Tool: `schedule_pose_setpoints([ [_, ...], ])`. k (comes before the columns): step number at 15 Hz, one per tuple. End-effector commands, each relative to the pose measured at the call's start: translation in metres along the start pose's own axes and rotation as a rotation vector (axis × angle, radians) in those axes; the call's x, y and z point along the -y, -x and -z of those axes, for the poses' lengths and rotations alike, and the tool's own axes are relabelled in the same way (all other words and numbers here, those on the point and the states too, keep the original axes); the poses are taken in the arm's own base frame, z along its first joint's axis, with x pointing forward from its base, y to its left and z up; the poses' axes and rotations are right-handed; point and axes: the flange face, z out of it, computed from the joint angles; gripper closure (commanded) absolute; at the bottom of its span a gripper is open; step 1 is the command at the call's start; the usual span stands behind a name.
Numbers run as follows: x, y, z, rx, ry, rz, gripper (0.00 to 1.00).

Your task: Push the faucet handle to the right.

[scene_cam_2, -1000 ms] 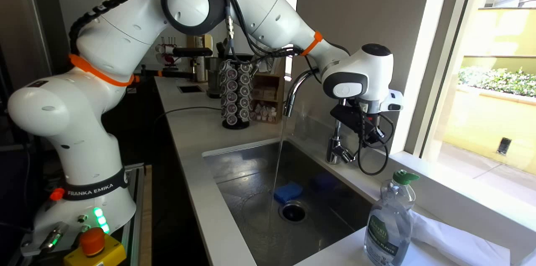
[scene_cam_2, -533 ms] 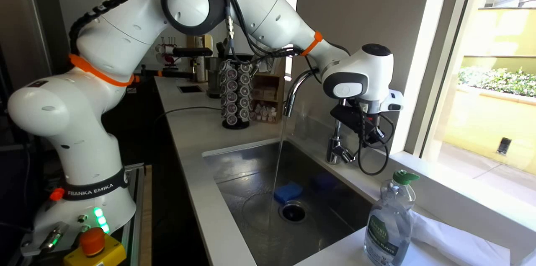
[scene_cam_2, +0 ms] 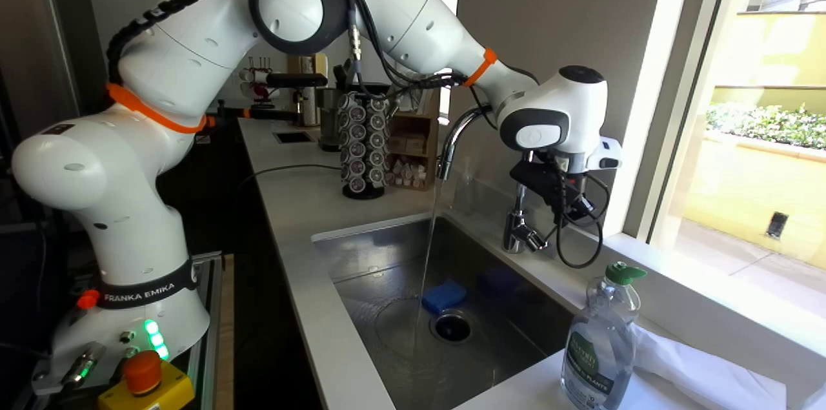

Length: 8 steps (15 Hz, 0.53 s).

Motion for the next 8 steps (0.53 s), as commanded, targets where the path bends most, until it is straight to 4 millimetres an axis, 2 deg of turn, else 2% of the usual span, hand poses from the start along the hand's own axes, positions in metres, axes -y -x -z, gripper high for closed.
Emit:
schedule_pose_setpoints([
  [1,-0.0122,0.0044,0.0006,0.061,0.017,0.038,0.97],
  [8,-0.0218,0.0098,0.0037,0.137,0.028,0.079,0.97],
])
